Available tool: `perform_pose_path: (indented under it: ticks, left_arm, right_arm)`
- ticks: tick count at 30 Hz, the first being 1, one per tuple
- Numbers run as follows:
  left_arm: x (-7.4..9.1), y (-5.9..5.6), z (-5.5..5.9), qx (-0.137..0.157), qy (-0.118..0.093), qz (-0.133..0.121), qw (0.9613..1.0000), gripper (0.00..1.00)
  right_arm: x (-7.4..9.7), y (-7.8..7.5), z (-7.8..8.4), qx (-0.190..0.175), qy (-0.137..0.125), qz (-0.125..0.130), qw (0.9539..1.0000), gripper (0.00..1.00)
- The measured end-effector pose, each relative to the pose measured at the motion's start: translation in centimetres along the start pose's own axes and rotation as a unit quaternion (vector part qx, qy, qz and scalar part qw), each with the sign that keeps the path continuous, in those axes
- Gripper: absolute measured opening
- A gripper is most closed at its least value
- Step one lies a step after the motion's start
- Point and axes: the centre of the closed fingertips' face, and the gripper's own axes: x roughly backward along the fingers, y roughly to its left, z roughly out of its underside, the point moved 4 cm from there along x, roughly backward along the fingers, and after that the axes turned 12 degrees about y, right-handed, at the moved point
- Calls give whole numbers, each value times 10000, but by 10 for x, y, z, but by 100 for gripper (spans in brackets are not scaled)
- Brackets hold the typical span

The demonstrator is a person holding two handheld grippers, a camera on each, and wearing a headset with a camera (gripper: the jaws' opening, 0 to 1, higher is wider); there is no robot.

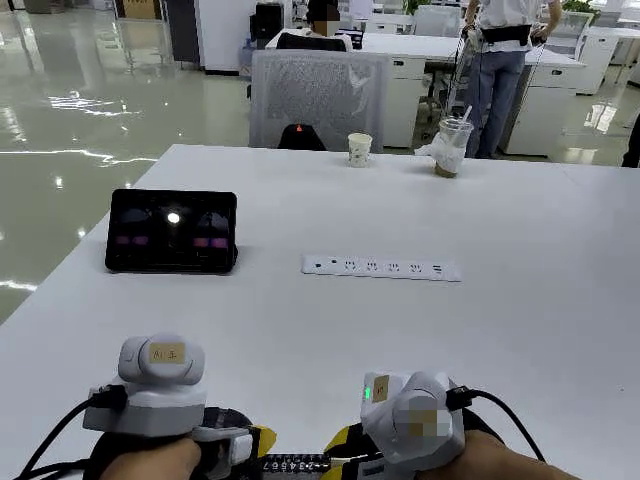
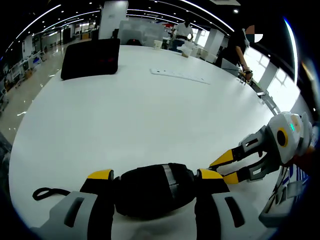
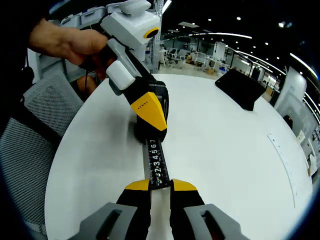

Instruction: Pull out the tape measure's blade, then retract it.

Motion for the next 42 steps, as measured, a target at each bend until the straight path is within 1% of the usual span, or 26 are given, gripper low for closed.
perform_pose_path:
  ticks: [16,42]
  left_arm:
    - [0,0,0,56,1,33,10000,61]
    - [-3,2,-2,81,-1,42,10000,61]
  right_arm:
    - [-12,2,-17,76,-103,-74,9999,11]
    - [-25,4,-34,119,-192,-192,9996,11]
